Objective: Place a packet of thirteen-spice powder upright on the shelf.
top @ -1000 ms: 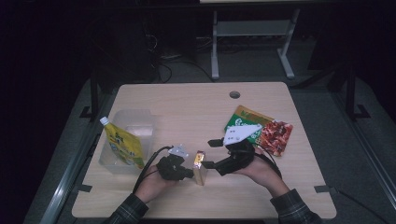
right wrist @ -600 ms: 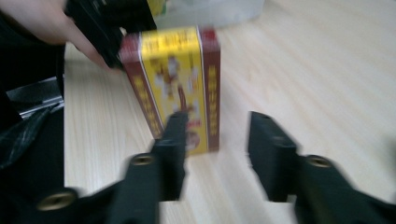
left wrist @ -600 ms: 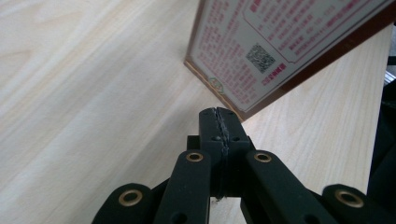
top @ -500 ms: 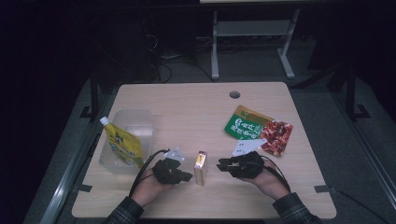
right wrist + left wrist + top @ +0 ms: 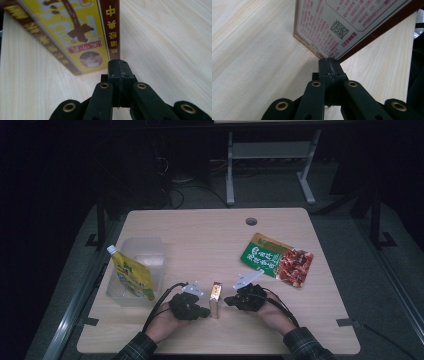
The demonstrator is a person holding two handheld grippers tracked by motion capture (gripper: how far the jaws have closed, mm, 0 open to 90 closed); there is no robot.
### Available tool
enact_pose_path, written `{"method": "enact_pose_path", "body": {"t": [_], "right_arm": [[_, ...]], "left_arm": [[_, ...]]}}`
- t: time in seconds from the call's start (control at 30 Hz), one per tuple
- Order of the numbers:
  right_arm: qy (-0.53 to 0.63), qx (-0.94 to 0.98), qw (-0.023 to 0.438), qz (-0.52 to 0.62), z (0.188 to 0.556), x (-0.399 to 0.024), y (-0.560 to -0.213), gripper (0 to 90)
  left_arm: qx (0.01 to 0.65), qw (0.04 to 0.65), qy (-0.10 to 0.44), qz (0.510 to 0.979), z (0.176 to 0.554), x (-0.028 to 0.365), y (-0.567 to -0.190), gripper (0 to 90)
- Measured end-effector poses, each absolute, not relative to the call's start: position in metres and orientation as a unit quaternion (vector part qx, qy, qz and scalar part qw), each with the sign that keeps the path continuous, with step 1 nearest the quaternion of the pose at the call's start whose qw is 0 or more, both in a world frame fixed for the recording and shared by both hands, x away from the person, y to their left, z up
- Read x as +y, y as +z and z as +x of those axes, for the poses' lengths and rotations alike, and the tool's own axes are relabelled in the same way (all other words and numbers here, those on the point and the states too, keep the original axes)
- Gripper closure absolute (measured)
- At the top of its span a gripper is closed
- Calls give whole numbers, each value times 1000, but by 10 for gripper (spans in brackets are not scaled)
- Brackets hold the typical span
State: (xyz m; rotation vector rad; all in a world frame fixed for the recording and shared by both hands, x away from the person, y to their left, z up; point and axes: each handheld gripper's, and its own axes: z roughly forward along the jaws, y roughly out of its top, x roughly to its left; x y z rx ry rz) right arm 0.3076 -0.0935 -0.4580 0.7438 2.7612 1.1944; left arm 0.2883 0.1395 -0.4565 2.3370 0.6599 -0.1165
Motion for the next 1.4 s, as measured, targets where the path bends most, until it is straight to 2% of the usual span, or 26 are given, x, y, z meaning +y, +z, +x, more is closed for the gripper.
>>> {"method": "enact_pose_path", "body": {"t": [0.77, 0.97, 1.1, 1.4], "right_arm": [[402, 888, 21, 225, 320, -85, -462, 900], [399, 884, 45, 240, 322, -92, -455, 900], [404, 871, 56, 275, 318, -109, -445, 812], [417, 855, 58, 304, 281, -143, -428, 537]], "left_arm": [[214, 364, -49, 905, 285, 115, -462, 896], [219, 371, -47, 901, 285, 118, -460, 896], [229, 374, -45, 897, 284, 127, -457, 888], [246, 348, -18, 904, 277, 159, -451, 672]]}}
